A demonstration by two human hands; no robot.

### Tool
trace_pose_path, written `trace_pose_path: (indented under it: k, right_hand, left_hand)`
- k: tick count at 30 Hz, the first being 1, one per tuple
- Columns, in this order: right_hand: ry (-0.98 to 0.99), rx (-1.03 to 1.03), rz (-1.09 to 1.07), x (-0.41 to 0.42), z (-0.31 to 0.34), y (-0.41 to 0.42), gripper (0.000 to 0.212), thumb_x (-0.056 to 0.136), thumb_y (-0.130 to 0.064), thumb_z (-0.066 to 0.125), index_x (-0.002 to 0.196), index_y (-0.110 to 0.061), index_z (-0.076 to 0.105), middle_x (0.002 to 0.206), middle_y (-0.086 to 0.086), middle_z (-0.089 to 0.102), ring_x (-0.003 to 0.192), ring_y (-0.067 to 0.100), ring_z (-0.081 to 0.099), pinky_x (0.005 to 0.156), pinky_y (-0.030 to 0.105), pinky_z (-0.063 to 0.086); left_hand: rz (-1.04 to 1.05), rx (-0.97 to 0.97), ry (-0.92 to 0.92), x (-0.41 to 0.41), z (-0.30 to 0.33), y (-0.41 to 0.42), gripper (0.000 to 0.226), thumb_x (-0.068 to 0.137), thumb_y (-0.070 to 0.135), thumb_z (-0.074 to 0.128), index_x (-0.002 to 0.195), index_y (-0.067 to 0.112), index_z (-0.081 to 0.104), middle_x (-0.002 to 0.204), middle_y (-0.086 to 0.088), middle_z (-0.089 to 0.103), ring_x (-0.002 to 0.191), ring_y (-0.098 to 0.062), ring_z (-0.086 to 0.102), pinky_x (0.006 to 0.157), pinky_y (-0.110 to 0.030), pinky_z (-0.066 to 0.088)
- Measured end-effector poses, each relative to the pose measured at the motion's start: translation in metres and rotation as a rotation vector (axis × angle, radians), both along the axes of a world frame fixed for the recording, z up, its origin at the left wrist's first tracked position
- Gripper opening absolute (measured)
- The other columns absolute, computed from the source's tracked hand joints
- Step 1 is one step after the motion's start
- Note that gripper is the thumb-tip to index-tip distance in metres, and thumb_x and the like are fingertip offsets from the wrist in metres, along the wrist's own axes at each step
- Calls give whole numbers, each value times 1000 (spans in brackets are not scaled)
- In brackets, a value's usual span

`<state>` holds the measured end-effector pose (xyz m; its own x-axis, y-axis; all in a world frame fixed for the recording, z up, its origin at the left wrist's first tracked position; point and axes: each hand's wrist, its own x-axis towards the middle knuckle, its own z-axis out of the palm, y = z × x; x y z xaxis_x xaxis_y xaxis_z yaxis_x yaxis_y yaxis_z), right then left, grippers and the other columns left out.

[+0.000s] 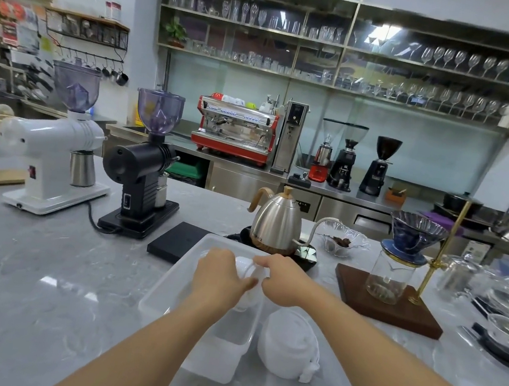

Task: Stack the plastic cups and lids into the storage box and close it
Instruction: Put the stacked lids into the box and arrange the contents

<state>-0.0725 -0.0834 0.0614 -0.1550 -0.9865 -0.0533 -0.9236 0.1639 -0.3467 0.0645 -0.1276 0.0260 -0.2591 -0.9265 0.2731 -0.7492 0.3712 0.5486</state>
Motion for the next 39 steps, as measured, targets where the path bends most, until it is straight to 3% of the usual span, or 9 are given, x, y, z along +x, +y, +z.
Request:
trace_pose_path:
  k: [4, 7, 11, 15, 19, 25, 31, 35, 39]
  right_hand:
    - [-10, 6, -14, -4, -2, -1, 61, 95, -4, 44, 154, -20, 39, 160, 4, 40, 146, 24, 39, 114, 33, 39]
    - [-6, 11, -28, -7, -5, -2, 54, 99, -11, 42, 152, -18, 41, 158, 5, 43, 143, 25, 43, 113, 35, 40]
    - [9, -10, -77, -10, -7, -5, 50, 100, -15, 43, 150, -15, 44, 157, 7, 43, 141, 28, 45, 113, 40, 41]
    - [-28, -58, -109, -12, -7, -6, 55, 98, -15, 46, 152, -16, 40, 159, 4, 41, 143, 25, 43, 114, 37, 39]
    - [-70, -131, -106, -14, -4, 2, 46, 98, -20, 51, 143, -16, 52, 148, 5, 52, 127, 23, 56, 99, 32, 47]
    - [-237, -357, -118, -27, 8, 30, 32, 96, -18, 60, 127, -16, 67, 125, -1, 68, 114, 17, 62, 95, 28, 47]
    - [-556, -597, -300, -58, -27, 73, 18, 95, -12, 63, 106, -23, 72, 96, -11, 72, 89, 1, 65, 73, 12, 45]
    - [-746, -654, -422, -61, -72, 82, 17, 97, -8, 61, 94, -23, 70, 88, -2, 72, 85, 16, 65, 73, 22, 47]
    - [-895, -681, -457, -55, -103, 85, 17, 100, -11, 58, 93, -21, 70, 92, 2, 75, 90, 19, 68, 77, 24, 52]
  left_hand:
    - [0, -46, -12, 3, -3, -1, 52, 84, 58, 74, 68, 17, 48, 69, 0, 51, 68, -20, 54, 48, -22, 27]
    - [-8, -66, 2, 6, -6, -1, 40, 85, 59, 71, 90, 20, 64, 99, 3, 71, 97, -20, 67, 75, -29, 53]
    - [-29, -57, 78, 12, -12, -5, 45, 87, 52, 73, 119, 21, 71, 122, 8, 70, 113, -13, 65, 86, -25, 48]
    - [-33, -6, 149, 16, -7, -8, 32, 92, 41, 69, 113, 19, 75, 118, 8, 73, 110, -13, 66, 86, -26, 50]
    - [-54, 34, 263, 17, 7, -1, 16, 91, 23, 65, 91, 15, 79, 90, 6, 79, 88, -14, 72, 77, -30, 59]
    - [-187, 4, 522, 21, 41, 53, 20, 88, 19, 71, 73, 32, 73, 68, 15, 73, 69, 0, 68, 62, -11, 49]
    - [-285, 263, 807, 28, 6, 127, 15, 86, 15, 78, 72, 21, 79, 69, 7, 77, 73, -14, 74, 75, -33, 62]
    - [-248, 242, 784, 15, -24, 153, 32, 86, 1, 77, 68, 27, 77, 75, 17, 77, 74, -2, 73, 66, -14, 55]
    - [-281, 196, 725, 8, -45, 167, 21, 78, 24, 78, 76, 44, 74, 82, 20, 78, 84, 4, 74, 78, -12, 57]
